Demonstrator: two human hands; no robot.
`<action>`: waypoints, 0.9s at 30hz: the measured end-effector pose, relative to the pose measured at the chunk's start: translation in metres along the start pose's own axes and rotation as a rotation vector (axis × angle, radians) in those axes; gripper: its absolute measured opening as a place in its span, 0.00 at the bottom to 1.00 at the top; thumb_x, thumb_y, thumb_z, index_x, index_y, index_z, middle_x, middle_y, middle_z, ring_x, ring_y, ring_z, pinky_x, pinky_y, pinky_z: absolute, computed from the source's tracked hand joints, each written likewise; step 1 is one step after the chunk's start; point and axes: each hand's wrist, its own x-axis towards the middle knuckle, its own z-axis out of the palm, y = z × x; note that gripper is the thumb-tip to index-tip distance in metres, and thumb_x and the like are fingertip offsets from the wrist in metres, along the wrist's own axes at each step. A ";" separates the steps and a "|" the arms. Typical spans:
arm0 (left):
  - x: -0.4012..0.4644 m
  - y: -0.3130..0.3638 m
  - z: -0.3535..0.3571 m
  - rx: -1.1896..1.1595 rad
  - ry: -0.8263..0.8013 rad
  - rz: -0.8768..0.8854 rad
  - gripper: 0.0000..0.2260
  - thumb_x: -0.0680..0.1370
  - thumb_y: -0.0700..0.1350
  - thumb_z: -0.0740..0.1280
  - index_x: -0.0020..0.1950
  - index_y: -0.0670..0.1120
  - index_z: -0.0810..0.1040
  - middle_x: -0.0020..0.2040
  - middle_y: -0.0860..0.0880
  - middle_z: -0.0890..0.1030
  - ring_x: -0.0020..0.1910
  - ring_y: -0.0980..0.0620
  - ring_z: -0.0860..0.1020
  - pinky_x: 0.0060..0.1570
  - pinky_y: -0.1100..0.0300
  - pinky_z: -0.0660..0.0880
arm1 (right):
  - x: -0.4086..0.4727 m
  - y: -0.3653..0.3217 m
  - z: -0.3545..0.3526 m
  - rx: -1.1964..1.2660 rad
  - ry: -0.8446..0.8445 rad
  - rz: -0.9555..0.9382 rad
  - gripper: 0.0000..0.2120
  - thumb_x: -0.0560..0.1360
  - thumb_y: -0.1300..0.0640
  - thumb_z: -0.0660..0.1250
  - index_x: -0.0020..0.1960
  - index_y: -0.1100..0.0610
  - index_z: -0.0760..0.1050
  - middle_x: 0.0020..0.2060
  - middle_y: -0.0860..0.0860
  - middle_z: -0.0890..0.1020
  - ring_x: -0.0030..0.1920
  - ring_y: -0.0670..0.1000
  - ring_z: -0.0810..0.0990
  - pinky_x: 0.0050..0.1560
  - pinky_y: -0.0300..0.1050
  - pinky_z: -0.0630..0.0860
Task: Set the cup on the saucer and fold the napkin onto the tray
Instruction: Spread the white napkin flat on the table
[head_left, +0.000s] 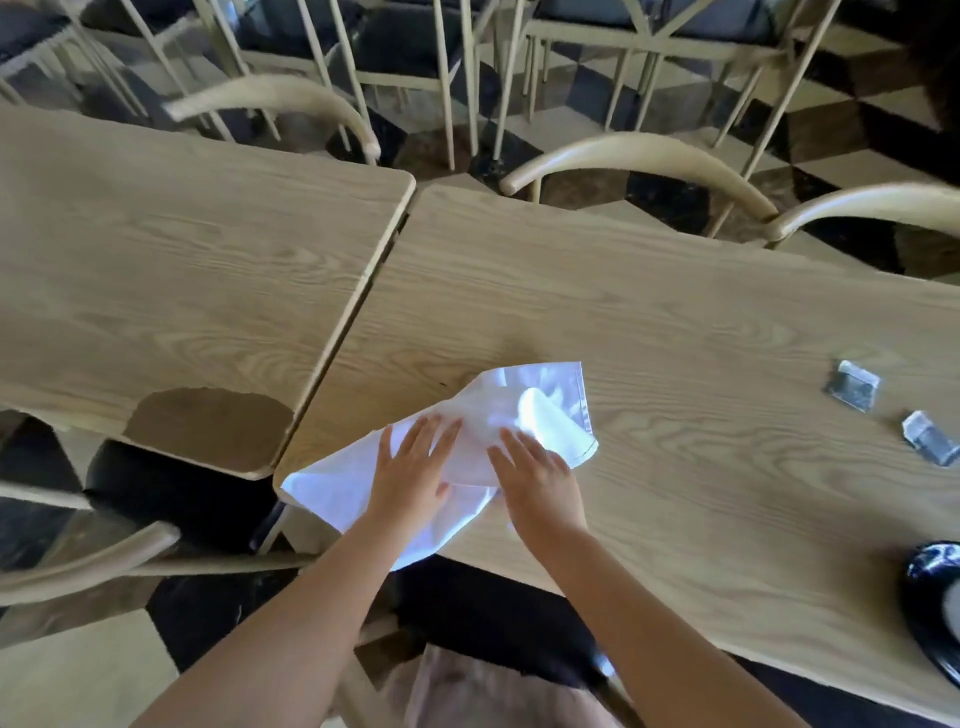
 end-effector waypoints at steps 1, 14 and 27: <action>0.003 -0.006 -0.002 -0.041 0.031 0.016 0.28 0.73 0.40 0.67 0.72 0.48 0.64 0.72 0.45 0.66 0.71 0.47 0.65 0.70 0.43 0.55 | 0.003 0.003 -0.005 0.047 -0.012 0.008 0.20 0.60 0.69 0.72 0.51 0.59 0.79 0.55 0.55 0.82 0.54 0.57 0.80 0.42 0.47 0.79; 0.070 -0.058 -0.145 -0.380 -0.022 0.330 0.05 0.74 0.40 0.67 0.41 0.40 0.82 0.32 0.45 0.81 0.32 0.54 0.77 0.32 0.60 0.69 | 0.040 0.094 -0.152 0.224 -0.181 0.103 0.13 0.77 0.62 0.58 0.58 0.58 0.78 0.58 0.53 0.81 0.59 0.54 0.76 0.53 0.40 0.65; 0.185 0.014 -0.370 -0.137 0.240 0.343 0.14 0.75 0.36 0.60 0.30 0.42 0.71 0.32 0.39 0.75 0.36 0.43 0.74 0.34 0.55 0.62 | 0.075 0.158 -0.339 -0.088 0.346 0.338 0.10 0.76 0.57 0.60 0.43 0.61 0.77 0.37 0.56 0.80 0.41 0.60 0.79 0.30 0.44 0.68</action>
